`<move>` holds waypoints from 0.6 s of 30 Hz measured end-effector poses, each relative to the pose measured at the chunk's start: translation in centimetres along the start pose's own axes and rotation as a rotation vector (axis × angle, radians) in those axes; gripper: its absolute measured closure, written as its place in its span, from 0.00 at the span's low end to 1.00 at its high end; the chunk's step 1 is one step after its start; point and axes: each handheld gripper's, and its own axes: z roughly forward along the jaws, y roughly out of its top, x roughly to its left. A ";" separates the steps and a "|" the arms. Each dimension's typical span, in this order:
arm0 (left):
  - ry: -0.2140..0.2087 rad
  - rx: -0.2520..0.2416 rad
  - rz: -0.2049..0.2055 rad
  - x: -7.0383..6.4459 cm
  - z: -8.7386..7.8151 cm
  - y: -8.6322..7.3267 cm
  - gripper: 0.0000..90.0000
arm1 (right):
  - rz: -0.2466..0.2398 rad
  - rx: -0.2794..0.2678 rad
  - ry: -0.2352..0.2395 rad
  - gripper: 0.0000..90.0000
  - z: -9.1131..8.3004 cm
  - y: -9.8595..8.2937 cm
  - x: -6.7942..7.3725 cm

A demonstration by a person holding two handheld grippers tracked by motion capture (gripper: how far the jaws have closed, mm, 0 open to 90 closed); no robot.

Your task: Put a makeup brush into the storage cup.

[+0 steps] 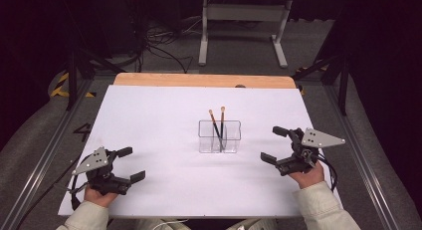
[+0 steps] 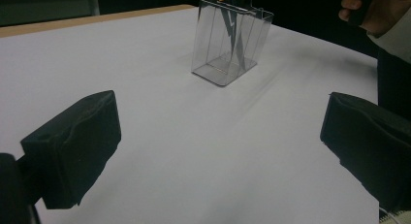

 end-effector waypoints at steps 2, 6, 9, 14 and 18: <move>-0.003 0.001 0.000 0.0 0.0 0.0 0.02 | 0.002 0.002 -0.005 0.00 -0.2 -0.5 0.0; -0.007 0.004 0.001 0.0 0.0 0.0 0.02 | 0.007 0.010 -0.012 0.00 -0.4 -1.5 0.0; -0.010 0.005 -0.003 0.0 -0.1 0.0 0.02 | 0.020 0.017 -0.017 0.00 -0.4 -2.3 0.0; -0.012 0.004 -0.003 0.0 -0.1 0.0 0.02 | 0.036 0.024 -0.023 0.00 -0.6 -3.2 -0.1; -0.016 0.001 -0.005 0.0 -0.1 0.0 0.01 | 0.046 0.022 -0.028 0.00 -0.7 -3.8 -0.1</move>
